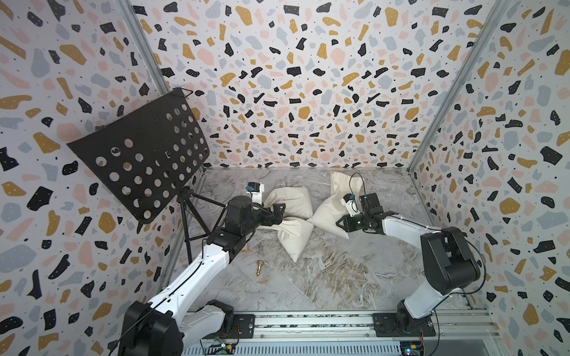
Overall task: Close the soil bag
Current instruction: Move the soil bag to the center of the board, then pick up the soil bag from the center of the board.
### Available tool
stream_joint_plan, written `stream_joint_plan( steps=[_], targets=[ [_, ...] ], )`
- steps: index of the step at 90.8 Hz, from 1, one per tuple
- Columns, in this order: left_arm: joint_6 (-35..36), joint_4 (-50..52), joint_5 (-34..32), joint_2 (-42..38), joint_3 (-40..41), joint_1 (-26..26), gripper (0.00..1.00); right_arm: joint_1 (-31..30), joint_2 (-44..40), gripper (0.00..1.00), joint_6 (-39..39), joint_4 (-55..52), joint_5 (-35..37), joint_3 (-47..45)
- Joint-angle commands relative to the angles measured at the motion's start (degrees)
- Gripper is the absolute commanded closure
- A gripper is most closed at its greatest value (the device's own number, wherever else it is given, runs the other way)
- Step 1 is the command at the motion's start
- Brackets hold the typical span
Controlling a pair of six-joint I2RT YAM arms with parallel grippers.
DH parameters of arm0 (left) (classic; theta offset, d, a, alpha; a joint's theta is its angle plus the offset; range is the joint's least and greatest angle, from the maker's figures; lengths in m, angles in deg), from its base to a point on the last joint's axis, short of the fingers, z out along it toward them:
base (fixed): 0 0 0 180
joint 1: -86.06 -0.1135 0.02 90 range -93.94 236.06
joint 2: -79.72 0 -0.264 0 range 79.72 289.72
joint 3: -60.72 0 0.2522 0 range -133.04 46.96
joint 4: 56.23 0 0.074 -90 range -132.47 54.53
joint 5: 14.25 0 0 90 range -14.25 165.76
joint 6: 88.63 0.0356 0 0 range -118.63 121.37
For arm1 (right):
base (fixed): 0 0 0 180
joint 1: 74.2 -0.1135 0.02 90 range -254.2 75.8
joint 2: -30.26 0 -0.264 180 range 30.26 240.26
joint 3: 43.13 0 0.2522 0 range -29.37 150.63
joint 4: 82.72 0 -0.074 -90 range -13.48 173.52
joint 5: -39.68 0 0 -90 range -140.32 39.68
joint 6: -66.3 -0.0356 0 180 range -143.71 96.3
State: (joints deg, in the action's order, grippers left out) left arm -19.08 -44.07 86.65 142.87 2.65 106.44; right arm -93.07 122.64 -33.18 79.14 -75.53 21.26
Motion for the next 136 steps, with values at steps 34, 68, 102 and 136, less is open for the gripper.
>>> stream_joint_plan(
  steps=[34, 68, 102, 136],
  targets=[
    [-1.1, -2.3, 0.7, -5.0, 2.8, 0.3, 0.00, 2.0, -17.0, 0.03, -4.0, -8.9, 22.4, 1.1],
    [-3.4, -3.8, 3.6, -2.0, 2.3, 0.4, 0.00, 15.6, 6.4, 0.02, -18.9, 6.5, 1.8, 12.6],
    [1.9, -1.1, 2.4, -1.2, -2.4, 0.2, 0.00, 15.7, 8.3, 1.00, -13.3, 17.1, -18.7, 17.0],
    [8.5, -7.9, 10.9, 3.3, -9.5, 1.0, 0.00, 11.5, -3.6, 1.00, 9.1, -9.6, -27.2, 29.8]
  ],
)
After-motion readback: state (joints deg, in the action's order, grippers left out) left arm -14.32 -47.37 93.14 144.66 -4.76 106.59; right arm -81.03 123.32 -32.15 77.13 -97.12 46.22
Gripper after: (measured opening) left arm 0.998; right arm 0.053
